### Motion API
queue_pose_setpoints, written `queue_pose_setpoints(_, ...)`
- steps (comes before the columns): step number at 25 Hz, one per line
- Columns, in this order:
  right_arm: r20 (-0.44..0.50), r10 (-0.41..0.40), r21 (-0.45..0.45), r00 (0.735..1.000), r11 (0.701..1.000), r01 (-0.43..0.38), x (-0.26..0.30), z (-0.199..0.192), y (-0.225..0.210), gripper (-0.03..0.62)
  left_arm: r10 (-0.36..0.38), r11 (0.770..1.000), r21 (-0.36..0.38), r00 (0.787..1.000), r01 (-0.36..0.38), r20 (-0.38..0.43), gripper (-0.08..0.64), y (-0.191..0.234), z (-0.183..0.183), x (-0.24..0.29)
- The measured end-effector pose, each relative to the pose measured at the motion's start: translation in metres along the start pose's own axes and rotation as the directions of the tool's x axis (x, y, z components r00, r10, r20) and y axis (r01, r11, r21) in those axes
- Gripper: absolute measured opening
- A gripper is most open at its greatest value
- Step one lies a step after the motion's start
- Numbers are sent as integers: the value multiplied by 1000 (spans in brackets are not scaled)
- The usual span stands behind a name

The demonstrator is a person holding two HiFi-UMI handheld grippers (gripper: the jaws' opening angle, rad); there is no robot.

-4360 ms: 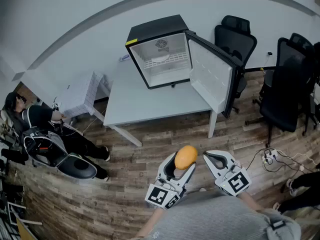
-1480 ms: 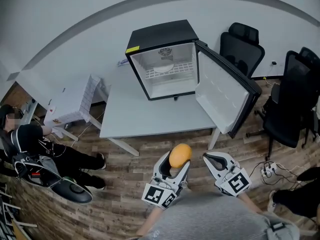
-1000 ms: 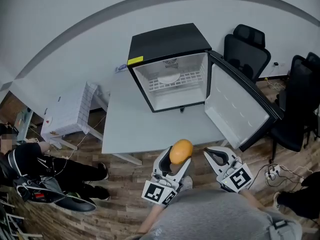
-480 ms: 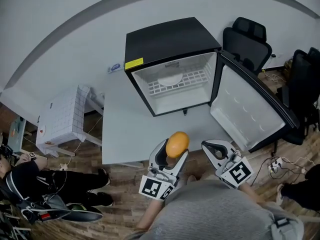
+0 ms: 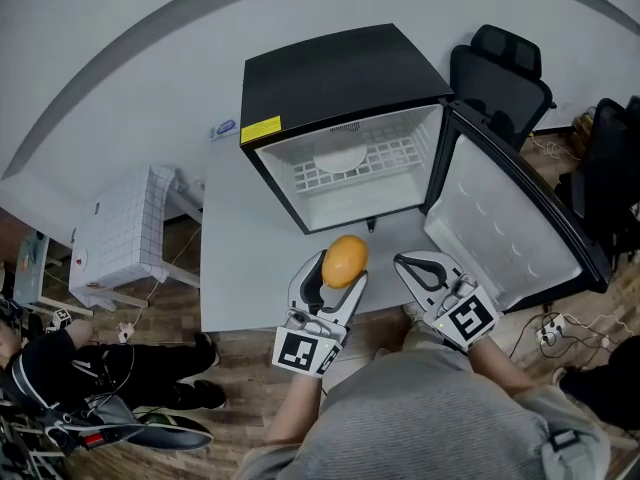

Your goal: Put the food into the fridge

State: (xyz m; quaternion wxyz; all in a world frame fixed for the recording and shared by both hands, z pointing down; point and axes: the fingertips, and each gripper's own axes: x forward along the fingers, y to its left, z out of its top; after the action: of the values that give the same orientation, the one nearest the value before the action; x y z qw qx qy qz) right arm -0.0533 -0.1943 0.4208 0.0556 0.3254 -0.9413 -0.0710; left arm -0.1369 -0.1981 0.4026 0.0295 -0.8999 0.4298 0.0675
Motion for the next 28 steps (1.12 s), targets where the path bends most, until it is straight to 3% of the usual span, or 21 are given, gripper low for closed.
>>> queue_pose_setpoints(8, -33, 23, -1, 999, 1000, -23, 42, -25, -46, 14, 29, 996, 83, 998, -25, -55, 295, 45, -24, 57)
queue_pose_setpoints(15, -44, 1, 34, 999, 999, 0, 79, -57, -85, 12, 68, 993, 101, 992, -57, -104, 295, 78, -52, 94)
queue_pose_setpoints(24, -61, 8, 50, 998, 999, -5, 101, -69, -104, 14, 88, 990, 119, 984, -70, -156, 295, 98, -79, 126)
queue_pose_setpoints(28, -65, 11, 59, 998, 998, -7, 103, -74, -107, 14, 128, 976, 198, 972, -88, -196, 295, 112, -86, 143)
